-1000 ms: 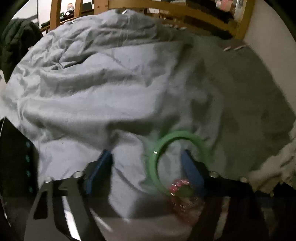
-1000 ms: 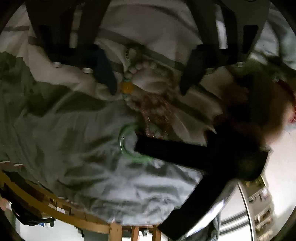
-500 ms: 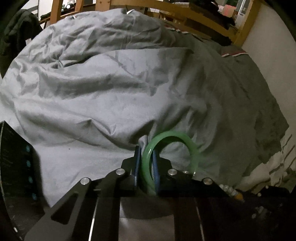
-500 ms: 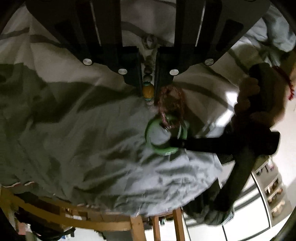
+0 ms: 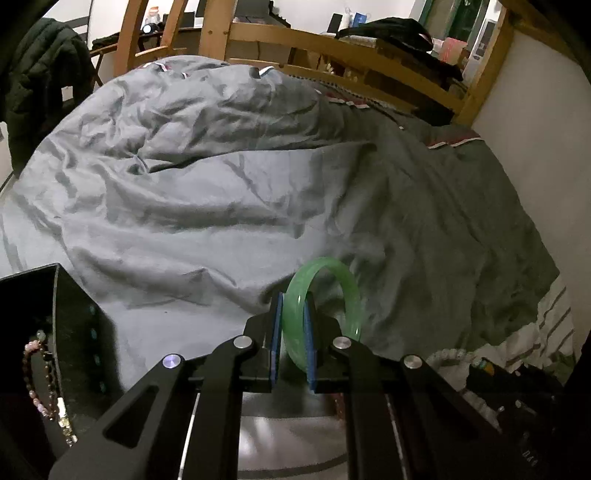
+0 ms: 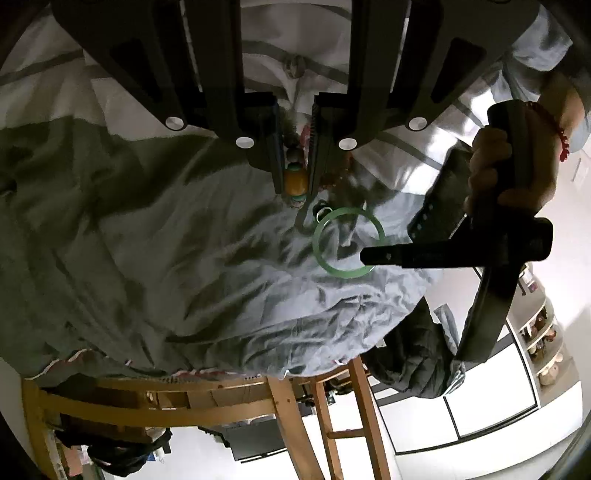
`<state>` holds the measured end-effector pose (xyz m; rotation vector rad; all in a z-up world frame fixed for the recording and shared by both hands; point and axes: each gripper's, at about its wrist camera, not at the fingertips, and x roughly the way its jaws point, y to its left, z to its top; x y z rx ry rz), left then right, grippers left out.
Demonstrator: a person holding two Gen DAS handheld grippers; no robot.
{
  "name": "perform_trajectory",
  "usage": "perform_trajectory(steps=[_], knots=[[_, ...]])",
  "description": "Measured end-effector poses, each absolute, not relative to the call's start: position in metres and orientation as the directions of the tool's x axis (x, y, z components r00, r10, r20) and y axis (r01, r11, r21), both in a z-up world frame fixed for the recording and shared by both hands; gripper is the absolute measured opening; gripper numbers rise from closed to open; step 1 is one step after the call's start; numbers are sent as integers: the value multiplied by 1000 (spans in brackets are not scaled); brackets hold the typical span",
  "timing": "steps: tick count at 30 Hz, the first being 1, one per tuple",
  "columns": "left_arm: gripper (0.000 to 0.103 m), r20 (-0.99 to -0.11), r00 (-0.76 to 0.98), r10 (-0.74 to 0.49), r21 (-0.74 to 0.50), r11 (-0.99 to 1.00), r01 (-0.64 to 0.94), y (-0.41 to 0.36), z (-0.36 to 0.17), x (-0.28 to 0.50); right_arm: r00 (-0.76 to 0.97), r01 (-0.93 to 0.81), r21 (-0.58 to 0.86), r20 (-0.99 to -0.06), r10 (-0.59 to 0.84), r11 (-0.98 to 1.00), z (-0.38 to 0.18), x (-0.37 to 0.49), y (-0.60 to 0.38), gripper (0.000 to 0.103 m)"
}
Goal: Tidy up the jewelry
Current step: 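Grasp green jade bangle with left tool while right tool grasps white bead bracelet, then carry the bangle and white bead bracelet over the black box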
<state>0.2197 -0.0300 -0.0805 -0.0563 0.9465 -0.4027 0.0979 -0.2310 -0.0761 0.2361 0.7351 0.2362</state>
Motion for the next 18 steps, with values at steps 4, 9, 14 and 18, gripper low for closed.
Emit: perform_trajectory(steps=[4,9,14,18], knots=[[11,-767,528,-364,-229,924,305,-27,-71,215,732,-119,289,-621,280,950,-68,93,-234,13],[11,-764,530,-369,-231,922,309,-21,-59,200,743,-96,286,-617,259,953,-56,87,-238,13],[11,-772,532,-349,-216,930,298,-13,-49,183,743,-77,271,-626,236,960,-46,81,-238,13],[11,-769,536,-348,-219,931,291,-5,-39,170,737,-69,259,-637,224,963,-39,73,-235,13]])
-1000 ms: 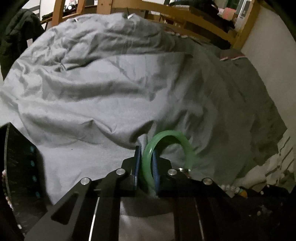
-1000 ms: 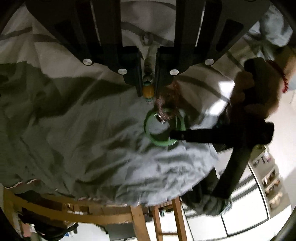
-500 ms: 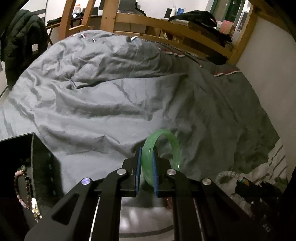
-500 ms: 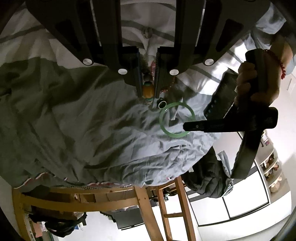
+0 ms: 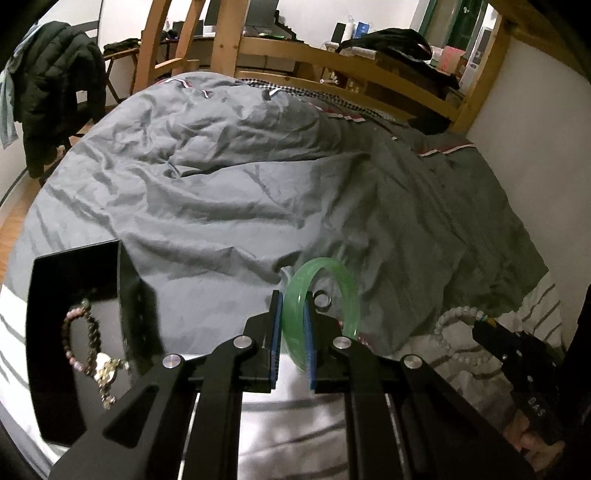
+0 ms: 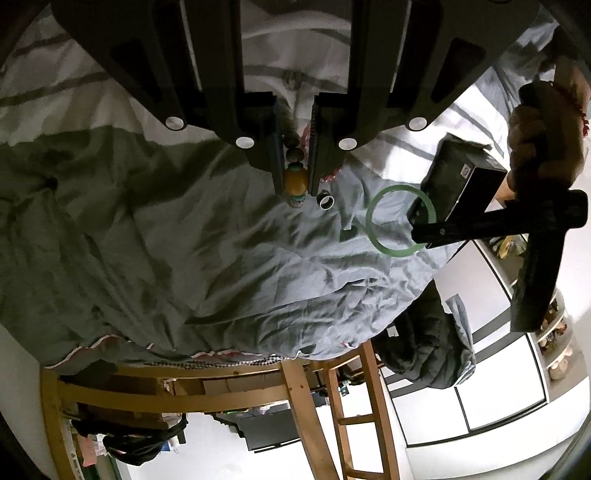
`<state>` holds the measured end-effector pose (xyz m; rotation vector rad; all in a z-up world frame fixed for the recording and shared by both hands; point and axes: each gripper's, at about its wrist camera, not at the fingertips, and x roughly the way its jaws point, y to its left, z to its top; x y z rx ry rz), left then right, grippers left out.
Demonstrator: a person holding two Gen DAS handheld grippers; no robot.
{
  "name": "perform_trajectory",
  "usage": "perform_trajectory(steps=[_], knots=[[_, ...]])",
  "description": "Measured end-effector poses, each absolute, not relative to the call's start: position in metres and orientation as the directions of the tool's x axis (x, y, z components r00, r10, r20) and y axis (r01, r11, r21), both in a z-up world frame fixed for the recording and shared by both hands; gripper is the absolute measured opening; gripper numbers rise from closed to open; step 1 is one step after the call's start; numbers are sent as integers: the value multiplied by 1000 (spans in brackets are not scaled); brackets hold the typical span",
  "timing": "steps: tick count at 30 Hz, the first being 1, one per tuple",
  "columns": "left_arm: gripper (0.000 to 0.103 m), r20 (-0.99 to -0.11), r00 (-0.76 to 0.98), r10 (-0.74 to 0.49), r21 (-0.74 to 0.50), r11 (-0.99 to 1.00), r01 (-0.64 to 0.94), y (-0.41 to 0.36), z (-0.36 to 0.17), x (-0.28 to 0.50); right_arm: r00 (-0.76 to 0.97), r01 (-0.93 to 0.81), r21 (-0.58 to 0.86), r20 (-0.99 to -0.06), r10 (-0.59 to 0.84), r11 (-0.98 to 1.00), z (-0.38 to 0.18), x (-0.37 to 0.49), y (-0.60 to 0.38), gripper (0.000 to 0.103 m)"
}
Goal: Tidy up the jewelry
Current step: 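Carry the bangle and white bead bracelet over the black box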
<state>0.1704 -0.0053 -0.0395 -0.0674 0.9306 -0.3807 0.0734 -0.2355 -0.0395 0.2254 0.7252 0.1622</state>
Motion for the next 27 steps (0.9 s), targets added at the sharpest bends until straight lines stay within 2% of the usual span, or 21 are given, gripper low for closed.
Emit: perform_trajectory(steps=[27], knots=[[11,-747,574,-335,-201,937,286,75,6,137,720,-145,266,-633,286,953,22,69,-162,13]])
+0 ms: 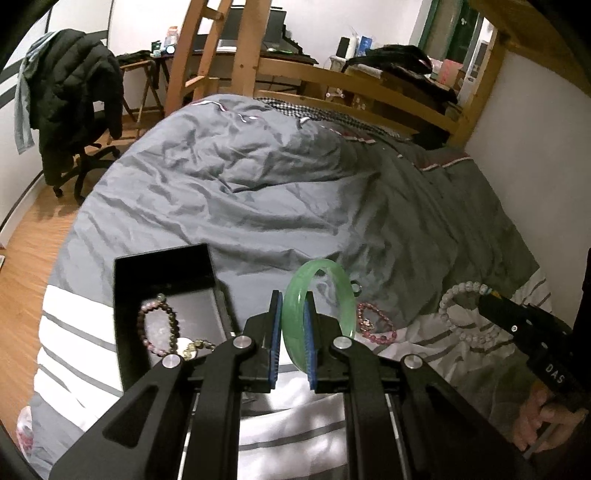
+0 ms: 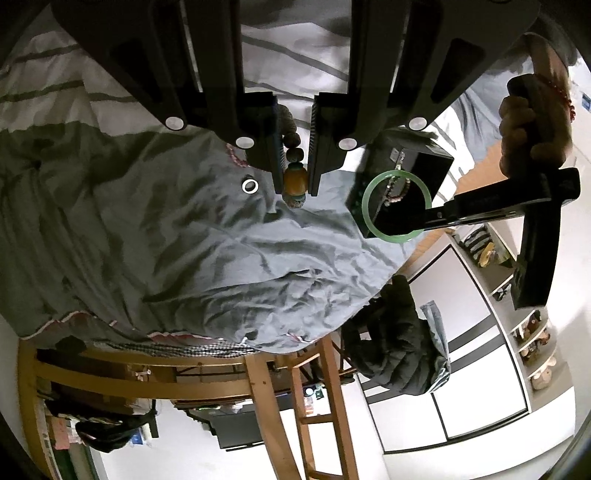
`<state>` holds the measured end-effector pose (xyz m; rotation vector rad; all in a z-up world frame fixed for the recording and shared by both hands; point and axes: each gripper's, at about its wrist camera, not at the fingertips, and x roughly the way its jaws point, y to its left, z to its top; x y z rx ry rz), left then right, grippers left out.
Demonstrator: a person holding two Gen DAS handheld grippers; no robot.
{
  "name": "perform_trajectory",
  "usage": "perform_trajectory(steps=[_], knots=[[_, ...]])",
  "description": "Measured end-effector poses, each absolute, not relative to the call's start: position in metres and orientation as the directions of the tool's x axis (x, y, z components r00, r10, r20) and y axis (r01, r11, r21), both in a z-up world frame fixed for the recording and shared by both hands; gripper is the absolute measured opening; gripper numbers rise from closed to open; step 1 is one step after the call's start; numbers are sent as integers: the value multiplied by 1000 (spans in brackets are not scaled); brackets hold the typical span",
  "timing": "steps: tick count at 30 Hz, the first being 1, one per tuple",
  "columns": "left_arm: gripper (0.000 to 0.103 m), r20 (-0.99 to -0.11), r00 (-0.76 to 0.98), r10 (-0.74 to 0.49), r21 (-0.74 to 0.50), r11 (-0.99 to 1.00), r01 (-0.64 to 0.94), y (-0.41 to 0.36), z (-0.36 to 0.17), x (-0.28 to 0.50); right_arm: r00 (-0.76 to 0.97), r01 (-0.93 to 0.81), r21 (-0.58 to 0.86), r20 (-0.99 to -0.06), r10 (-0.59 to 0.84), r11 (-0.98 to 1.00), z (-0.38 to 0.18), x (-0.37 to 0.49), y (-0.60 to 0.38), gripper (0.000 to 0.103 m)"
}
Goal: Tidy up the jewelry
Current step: 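Carry the bangle and white bead bracelet over the black box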
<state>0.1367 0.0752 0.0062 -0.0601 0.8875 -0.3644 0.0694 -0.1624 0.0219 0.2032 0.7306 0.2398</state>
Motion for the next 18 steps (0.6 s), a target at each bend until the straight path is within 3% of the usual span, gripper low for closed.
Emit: perform_trajectory(steps=[18], knots=[[12,-742,620,-255,-185,967,177,140,14,141,706,-237,252,-619,345,938,39,99,-105,13]])
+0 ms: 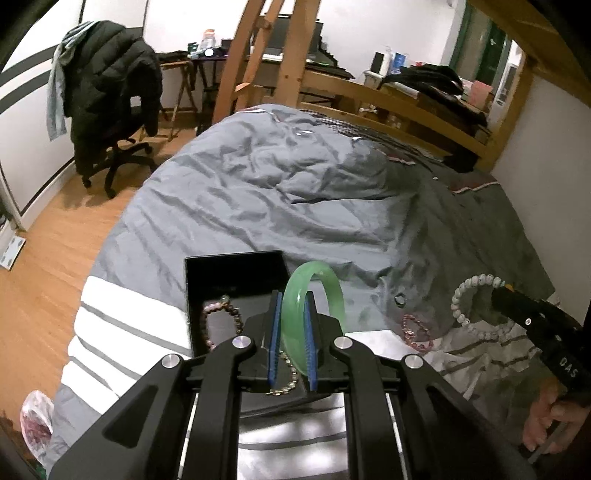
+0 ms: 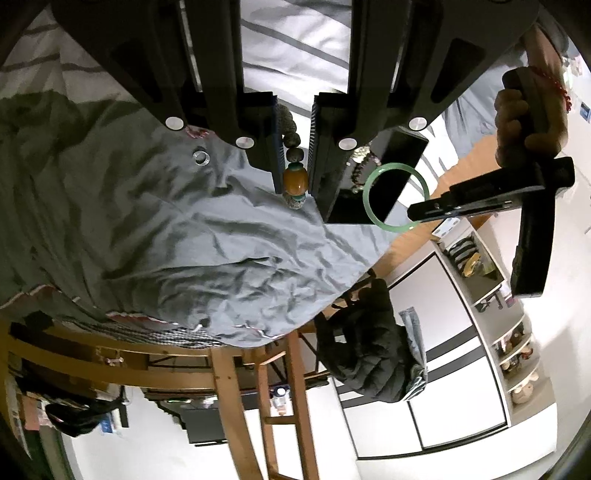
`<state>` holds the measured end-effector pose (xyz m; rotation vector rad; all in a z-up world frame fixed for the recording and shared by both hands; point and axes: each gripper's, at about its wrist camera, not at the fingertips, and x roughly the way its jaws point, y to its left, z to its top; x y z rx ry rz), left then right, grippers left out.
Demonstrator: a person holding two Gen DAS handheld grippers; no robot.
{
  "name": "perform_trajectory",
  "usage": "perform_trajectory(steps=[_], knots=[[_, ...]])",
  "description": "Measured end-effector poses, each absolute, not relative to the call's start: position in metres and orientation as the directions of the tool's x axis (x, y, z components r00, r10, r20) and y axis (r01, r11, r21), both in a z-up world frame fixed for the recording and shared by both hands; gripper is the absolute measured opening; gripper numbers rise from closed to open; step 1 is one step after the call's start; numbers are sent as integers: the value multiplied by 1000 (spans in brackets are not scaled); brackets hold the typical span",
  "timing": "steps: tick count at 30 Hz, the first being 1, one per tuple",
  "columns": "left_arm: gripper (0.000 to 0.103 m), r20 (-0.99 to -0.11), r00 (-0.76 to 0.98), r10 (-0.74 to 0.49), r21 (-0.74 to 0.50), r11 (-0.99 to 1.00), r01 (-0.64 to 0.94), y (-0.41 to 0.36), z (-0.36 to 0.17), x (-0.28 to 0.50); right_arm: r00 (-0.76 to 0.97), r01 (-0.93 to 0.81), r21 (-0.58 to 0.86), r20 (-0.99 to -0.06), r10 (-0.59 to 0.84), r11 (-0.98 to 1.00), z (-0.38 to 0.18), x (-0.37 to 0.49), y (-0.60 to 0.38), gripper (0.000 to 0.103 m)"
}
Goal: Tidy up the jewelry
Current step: 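Carry the bangle and white bead bracelet over the black box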
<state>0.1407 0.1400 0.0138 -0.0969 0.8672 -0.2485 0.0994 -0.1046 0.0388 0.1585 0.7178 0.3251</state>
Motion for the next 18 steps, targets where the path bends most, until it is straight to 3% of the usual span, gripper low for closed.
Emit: perform_trajectory(steps=[18], knots=[[12,-762,624,-174,-157,984,82,185,5,147,658,-347,243,-625,420,906,34,128,-28,13]])
